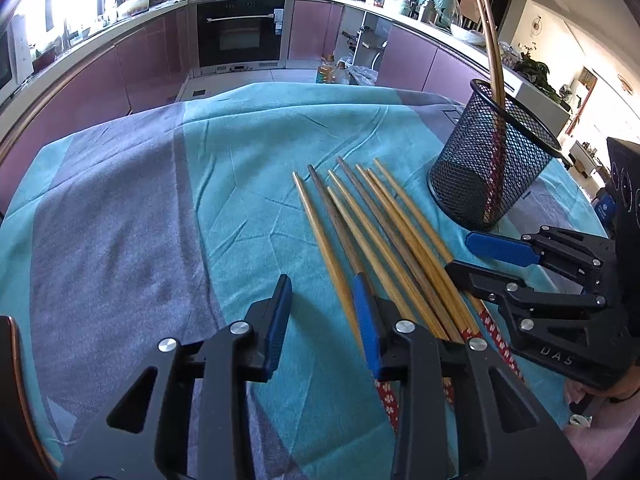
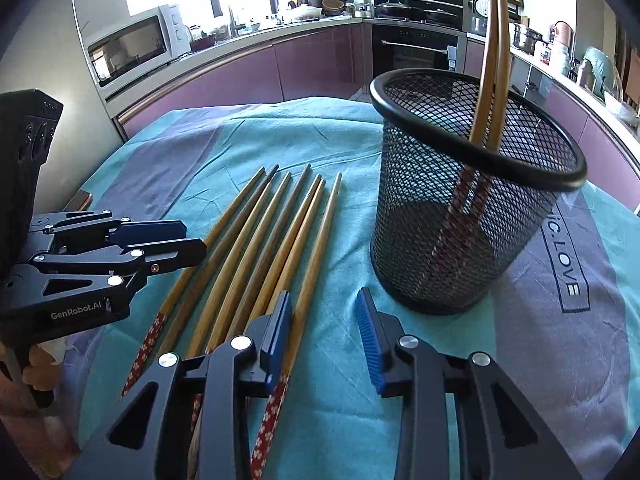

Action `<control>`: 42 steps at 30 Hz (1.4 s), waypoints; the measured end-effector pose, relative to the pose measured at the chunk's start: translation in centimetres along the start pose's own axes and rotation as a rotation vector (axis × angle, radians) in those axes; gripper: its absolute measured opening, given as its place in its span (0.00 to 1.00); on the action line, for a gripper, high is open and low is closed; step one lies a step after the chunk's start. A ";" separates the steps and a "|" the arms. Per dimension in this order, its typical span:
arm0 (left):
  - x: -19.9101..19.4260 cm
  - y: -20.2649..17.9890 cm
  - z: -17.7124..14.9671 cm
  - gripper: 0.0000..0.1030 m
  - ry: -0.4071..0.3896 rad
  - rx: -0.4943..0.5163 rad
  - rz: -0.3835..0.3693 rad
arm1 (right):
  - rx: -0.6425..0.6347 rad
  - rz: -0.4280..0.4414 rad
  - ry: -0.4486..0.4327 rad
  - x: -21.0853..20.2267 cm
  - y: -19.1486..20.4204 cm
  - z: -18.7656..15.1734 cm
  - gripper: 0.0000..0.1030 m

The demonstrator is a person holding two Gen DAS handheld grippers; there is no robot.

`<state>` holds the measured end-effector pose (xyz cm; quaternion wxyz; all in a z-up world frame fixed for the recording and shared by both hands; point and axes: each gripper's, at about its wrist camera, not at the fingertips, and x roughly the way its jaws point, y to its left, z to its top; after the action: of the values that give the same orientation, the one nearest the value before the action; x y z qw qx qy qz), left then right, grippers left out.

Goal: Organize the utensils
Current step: 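Close the left tool on a chopstick while the right tool grasps another, then raise both held chopsticks upright and move them above the mesh holder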

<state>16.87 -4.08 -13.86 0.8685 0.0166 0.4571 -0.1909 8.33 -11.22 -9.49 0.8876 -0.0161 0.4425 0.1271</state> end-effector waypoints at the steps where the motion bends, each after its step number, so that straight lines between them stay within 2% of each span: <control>1: 0.2 0.0 0.2 0.26 0.003 -0.001 -0.005 | -0.003 -0.005 -0.001 0.1 0.1 0.1 0.32; 5: 0.7 -0.2 0.5 0.20 0.006 -0.001 -0.002 | 0.008 -0.008 -0.007 0.5 0.2 0.5 0.30; 8: 0.8 -0.2 0.6 0.11 0.006 -0.020 -0.012 | 0.041 0.010 -0.013 0.5 -0.3 0.6 0.20; 10: 0.8 -0.1 0.5 0.11 -0.001 -0.039 -0.008 | 0.065 0.034 -0.011 0.5 -0.7 0.6 0.10; 15: 0.5 0.0 0.2 0.08 -0.017 -0.078 -0.011 | 0.109 0.071 -0.017 0.2 -1.4 0.4 0.05; 25: -1.8 0.2 -0.4 0.07 -0.050 -0.081 -0.042 | 0.087 0.133 -0.054 -2.2 -1.8 -0.1 0.05; 27: -2.6 0.3 -0.4 0.07 -0.058 -0.088 -0.081 | 0.078 0.146 -0.069 -3.0 -1.7 -0.2 0.05; 32: -4.7 -0.3 -0.1 0.07 -0.102 -0.065 -0.123 | 0.061 0.181 -0.123 -5.8 -1.9 -0.2 0.05; 42: -10.4 -1.5 1.5 0.07 -0.215 -0.027 -0.239 | 0.084 0.205 -0.271 -11.4 -3.7 0.7 0.05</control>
<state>12.25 -2.54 -4.44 0.8838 -0.0700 0.3625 -0.2873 3.20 -17.14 -0.42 0.9214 0.0834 0.3230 0.1994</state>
